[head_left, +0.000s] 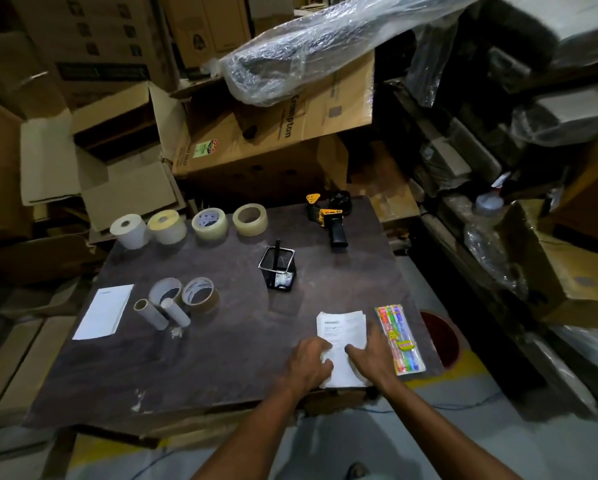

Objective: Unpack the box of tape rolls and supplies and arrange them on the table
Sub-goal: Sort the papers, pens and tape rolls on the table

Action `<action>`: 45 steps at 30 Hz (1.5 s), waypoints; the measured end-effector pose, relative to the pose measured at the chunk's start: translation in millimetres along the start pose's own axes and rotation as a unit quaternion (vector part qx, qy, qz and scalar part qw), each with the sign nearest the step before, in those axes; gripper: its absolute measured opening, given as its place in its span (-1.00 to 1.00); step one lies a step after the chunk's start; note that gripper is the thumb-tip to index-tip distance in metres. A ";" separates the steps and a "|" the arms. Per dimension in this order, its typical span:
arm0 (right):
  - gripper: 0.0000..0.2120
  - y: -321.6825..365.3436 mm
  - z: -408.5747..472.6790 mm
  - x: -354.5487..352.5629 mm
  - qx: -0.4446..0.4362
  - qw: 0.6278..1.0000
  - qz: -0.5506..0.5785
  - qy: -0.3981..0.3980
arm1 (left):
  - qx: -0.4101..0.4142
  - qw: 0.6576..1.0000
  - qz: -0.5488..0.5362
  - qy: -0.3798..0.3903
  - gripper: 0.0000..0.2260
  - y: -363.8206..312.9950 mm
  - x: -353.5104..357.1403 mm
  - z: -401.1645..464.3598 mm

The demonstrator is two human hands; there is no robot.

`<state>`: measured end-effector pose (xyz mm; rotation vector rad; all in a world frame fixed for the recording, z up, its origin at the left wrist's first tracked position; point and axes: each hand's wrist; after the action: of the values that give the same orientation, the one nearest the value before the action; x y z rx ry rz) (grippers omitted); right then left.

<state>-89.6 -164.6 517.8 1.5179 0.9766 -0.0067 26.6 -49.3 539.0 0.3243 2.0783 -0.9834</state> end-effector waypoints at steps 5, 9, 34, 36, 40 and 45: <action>-0.42 3.0 2.8 -5.3 0.000 0.997 0.071 0.019 | -0.001 1.000 -0.010 -0.015 -0.68 3.2 4.6 4.3; -0.34 4.9 -1.2 -14.0 -0.043 0.995 0.085 0.044 | 0.045 0.996 -0.062 -0.038 -0.70 8.3 8.8 5.3; -0.79 76.8 -3.7 -13.7 -0.077 0.978 0.191 -0.030 | -0.006 0.851 -0.504 -0.149 -0.75 1.6 -58.0 -15.4; -0.77 81.1 -3.5 -11.9 -0.066 0.976 0.204 -0.023 | -0.024 0.840 -0.523 -0.141 -0.77 7.7 -64.9 -13.3; -0.78 94.5 -7.1 -12.6 -0.054 0.966 0.251 0.019 | -0.018 0.843 -0.519 -0.141 -0.70 18.1 -77.5 -13.1; -0.71 107.1 -9.0 -3.5 -0.064 0.967 0.242 0.037 | -0.008 0.851 -0.486 -0.196 -0.68 26.2 -85.6 -11.7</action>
<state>-36.2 -145.4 609.1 1.6093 0.6274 0.4559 89.3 -14.7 594.0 -0.9756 1.8099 -1.4326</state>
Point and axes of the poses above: each hand's wrist, its own z-axis towards the middle knuckle, its own x-axis out of the palm, y = z × x, and after that the axes turned 4 degrees about -x, right-handed
